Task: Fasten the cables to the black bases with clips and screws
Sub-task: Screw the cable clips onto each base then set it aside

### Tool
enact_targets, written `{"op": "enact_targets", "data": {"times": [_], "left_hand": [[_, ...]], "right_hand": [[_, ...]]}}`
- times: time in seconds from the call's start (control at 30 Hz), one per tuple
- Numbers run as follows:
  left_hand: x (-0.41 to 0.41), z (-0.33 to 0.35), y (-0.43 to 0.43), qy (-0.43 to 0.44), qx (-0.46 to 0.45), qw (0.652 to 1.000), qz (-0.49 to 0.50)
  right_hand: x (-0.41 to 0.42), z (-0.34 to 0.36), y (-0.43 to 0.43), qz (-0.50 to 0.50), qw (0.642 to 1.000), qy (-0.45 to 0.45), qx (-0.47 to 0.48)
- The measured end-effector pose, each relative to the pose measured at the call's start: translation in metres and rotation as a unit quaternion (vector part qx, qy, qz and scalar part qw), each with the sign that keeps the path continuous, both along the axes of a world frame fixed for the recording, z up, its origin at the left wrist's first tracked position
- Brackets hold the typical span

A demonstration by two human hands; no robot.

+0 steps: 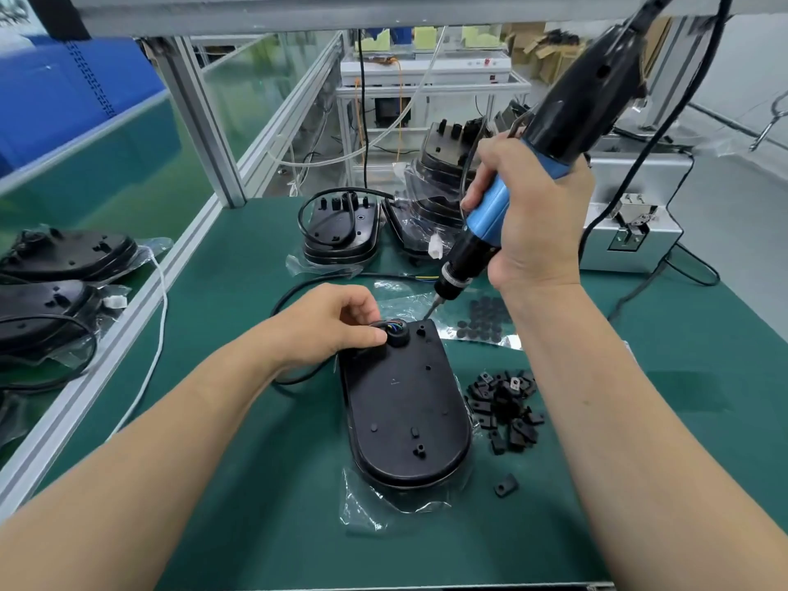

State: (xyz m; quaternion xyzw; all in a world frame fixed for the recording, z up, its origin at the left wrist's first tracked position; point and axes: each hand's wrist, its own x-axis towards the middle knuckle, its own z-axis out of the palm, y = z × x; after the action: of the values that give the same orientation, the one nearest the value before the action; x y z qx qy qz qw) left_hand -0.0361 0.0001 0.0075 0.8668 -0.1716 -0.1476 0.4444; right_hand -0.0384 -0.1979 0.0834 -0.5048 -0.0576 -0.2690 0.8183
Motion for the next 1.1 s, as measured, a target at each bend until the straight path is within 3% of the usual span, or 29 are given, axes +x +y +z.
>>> {"op": "enact_targets", "data": {"times": [0.2, 0.57, 0.77, 0.9, 1.1], "left_hand": [[0.018, 0.009, 0.000, 0.113, 0.047, 0.992, -0.019], [0.033, 0.003, 0.005, 0.221, -0.022, 0.973, -0.057], [0.030, -0.005, 0.008, 0.229, -0.100, 0.967, -0.053], [0.026, -0.008, 0.009, 0.190, -0.097, 0.974, -0.082], [0.020, -0.013, 0.006, 0.162, -0.105, 0.978, -0.078]], "right_hand": [[-0.003, 0.003, 0.004, 0.021, 1.000, -0.012, 0.011], [-0.003, 0.004, 0.002, 0.039, 0.999, -0.012, 0.018], [-0.001, 0.008, 0.017, 0.068, 0.997, -0.024, 0.027], [-0.003, 0.003, 0.039, 0.090, 0.994, -0.038, -0.038], [-0.006, 0.003, 0.046, 0.090, 0.993, -0.053, -0.060]]}}
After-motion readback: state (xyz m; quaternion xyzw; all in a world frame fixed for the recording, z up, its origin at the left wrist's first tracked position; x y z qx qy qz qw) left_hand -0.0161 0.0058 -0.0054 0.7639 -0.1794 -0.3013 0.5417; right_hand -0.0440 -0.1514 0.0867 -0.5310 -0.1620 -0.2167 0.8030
